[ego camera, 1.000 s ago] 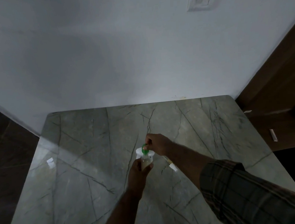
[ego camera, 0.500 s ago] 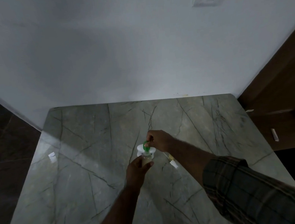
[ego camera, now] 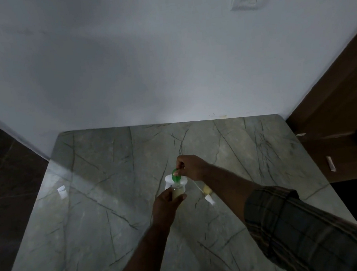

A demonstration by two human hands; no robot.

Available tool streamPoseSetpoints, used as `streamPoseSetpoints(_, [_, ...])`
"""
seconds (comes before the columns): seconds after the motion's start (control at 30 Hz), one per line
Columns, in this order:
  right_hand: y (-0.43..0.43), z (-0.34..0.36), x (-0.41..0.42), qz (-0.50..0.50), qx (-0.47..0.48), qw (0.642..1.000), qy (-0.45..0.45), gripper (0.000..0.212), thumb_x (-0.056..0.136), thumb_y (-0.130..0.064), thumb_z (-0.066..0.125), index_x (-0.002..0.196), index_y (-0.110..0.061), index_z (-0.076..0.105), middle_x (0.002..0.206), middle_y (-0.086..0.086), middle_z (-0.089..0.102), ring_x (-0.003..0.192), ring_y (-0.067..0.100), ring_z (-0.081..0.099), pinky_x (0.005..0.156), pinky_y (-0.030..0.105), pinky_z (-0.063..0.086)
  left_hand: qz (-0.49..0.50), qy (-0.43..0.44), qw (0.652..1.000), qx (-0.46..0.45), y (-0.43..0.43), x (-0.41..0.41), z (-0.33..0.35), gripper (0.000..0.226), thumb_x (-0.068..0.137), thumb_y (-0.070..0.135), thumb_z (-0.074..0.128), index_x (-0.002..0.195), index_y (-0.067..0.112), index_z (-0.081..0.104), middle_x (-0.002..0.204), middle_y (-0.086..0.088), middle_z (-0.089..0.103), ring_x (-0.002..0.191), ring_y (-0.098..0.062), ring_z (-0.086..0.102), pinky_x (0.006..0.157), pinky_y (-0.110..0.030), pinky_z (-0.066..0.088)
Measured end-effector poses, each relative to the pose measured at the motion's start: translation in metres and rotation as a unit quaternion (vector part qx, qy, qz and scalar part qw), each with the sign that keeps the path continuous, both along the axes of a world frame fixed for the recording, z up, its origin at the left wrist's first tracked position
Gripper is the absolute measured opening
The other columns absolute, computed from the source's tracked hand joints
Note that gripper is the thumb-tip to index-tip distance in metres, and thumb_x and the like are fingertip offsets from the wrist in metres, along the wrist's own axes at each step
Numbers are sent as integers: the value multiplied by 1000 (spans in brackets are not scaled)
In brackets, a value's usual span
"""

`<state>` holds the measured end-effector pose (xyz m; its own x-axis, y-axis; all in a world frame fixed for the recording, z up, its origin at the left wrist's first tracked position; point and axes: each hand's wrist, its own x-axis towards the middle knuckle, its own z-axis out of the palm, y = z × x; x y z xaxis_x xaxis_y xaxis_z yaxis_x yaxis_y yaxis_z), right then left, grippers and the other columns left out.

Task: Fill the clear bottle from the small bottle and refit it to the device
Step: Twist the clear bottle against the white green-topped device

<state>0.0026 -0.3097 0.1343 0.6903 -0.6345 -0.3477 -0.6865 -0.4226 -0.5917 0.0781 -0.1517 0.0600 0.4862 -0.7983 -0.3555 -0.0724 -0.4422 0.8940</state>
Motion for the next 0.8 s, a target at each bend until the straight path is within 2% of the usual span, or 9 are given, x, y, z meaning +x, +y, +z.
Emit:
streamPoseSetpoints(0.07, [-1, -1, 0, -1, -1, 1000, -3, 27, 86, -24, 70, 101, -3, 64, 102, 14, 69, 89, 25, 61, 83, 41, 51, 3, -8, 1000, 1, -2, 0, 1, 17, 78, 31, 80, 91, 36, 70, 83, 13, 72, 79, -5, 69, 69, -22, 55])
streamPoseSetpoints(0.17, [1, -8, -1, 2, -12, 1000, -3, 24, 86, -25, 70, 97, -5, 63, 92, 10, 67, 82, 18, 55, 77, 38, 49, -1, -9, 1000, 5, -2, 0, -2, 19, 77, 32, 81, 81, 42, 65, 83, 9, 73, 79, -9, 70, 71, -26, 57])
streamPoseSetpoints(0.23, [1, -11, -2, 3, -13, 1000, 0, 23, 86, -26, 70, 96, -7, 62, 88, 6, 63, 81, 17, 54, 78, 40, 49, -7, -3, 1000, 12, -1, -1, -4, 17, 78, 33, 80, 86, 40, 67, 86, 8, 74, 82, -10, 71, 74, -28, 59])
streamPoseSetpoints(0.33, [-2, -5, 2, 18, -11, 1000, 13, 25, 86, -27, 71, 99, -7, 63, 99, 11, 68, 85, 19, 57, 83, 41, 51, -5, 4, 1000, 14, -2, 0, -2, 22, 78, 33, 79, 99, 28, 72, 90, 6, 75, 85, -11, 71, 78, -32, 60])
streamPoseSetpoints(0.4, [-6, 0, 4, 20, -8, 1000, 19, 28, 86, -27, 71, 101, -6, 63, 104, 12, 69, 92, 24, 61, 86, 42, 51, -9, 3, 1000, 15, -3, 0, 2, 21, 79, 34, 78, 98, 29, 71, 92, 6, 75, 86, -11, 70, 80, -33, 59])
streamPoseSetpoints(0.5, [-6, -2, 3, 18, -1, 1000, 16, 27, 86, -27, 71, 101, -5, 64, 104, 13, 69, 90, 23, 60, 85, 43, 51, -12, -7, 1000, 17, -5, 0, 3, 15, 80, 32, 79, 90, 34, 68, 90, 5, 74, 86, -12, 70, 79, -32, 59])
streamPoseSetpoints(0.67, [-4, -11, 0, 16, -1, 1000, 14, 25, 87, -26, 70, 99, -5, 63, 101, 14, 69, 86, 22, 59, 84, 44, 51, -27, -40, 998, 27, -4, -4, -2, 22, 85, 29, 73, 104, 18, 70, 90, 0, 73, 84, -14, 69, 80, -37, 60])
streamPoseSetpoints(0.8, [-11, -3, 2, 25, -11, 999, 22, 27, 84, -29, 72, 99, -8, 64, 103, 11, 69, 91, 22, 61, 85, 41, 51, -21, -48, 998, 28, -9, -5, 5, 20, 85, 28, 74, 100, 16, 70, 86, -1, 72, 80, -18, 68, 76, -36, 59])
